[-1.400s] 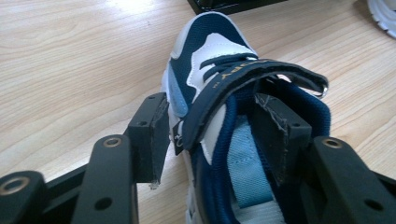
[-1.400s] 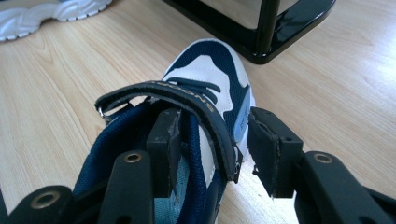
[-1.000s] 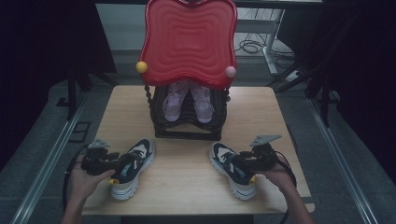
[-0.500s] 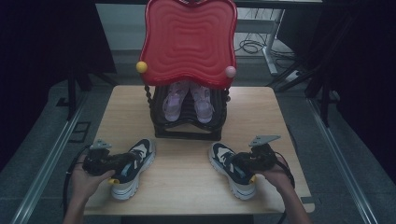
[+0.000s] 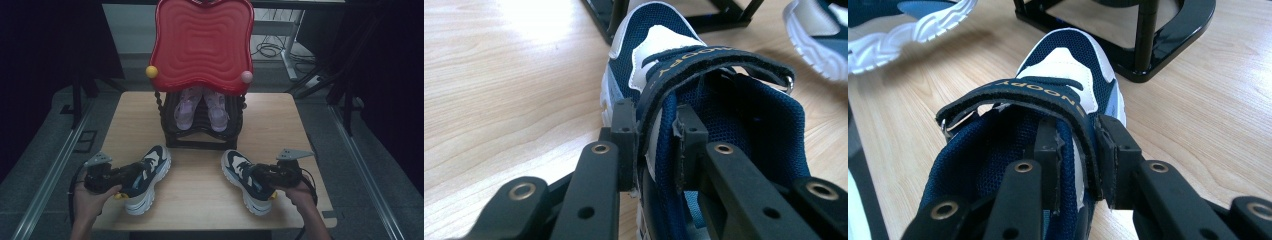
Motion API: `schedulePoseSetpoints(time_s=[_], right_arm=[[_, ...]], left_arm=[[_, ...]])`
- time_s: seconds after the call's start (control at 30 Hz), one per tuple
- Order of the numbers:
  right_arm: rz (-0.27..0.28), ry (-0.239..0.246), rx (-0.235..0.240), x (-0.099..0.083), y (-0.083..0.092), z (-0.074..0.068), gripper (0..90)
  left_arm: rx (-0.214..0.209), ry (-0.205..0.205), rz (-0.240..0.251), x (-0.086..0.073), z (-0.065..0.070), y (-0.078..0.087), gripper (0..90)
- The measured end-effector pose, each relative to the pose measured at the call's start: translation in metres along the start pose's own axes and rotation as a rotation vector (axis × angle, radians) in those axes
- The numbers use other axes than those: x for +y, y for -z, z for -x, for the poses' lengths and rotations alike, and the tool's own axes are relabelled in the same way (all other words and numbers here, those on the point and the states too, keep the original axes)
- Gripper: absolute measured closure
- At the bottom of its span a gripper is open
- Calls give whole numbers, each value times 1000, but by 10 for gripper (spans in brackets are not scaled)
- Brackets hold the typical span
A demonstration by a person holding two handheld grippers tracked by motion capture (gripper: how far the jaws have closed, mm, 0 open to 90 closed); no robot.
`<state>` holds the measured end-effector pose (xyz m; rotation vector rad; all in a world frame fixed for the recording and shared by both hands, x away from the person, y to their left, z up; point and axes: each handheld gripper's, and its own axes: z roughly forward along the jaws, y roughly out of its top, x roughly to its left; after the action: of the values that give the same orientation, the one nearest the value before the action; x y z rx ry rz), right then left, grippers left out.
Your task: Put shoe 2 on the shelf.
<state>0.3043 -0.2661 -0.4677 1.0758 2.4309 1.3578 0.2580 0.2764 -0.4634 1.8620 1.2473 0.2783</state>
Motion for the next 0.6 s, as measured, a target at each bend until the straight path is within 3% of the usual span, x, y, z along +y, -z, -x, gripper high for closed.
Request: schedulePoseSetpoints(time_s=[0.13, 0.3, 0.6], right_arm=[[87, -50, 31, -8, 4, 2, 727], [130, -73, 48, -12, 9, 2, 726], [217, -106, 14, -19, 31, 3, 726]], left_arm=[[-14, 17, 41, 0, 1, 5, 754], [-28, 35, 85, -1, 2, 12, 754], [-19, 52, 131, -7, 1, 20, 752]])
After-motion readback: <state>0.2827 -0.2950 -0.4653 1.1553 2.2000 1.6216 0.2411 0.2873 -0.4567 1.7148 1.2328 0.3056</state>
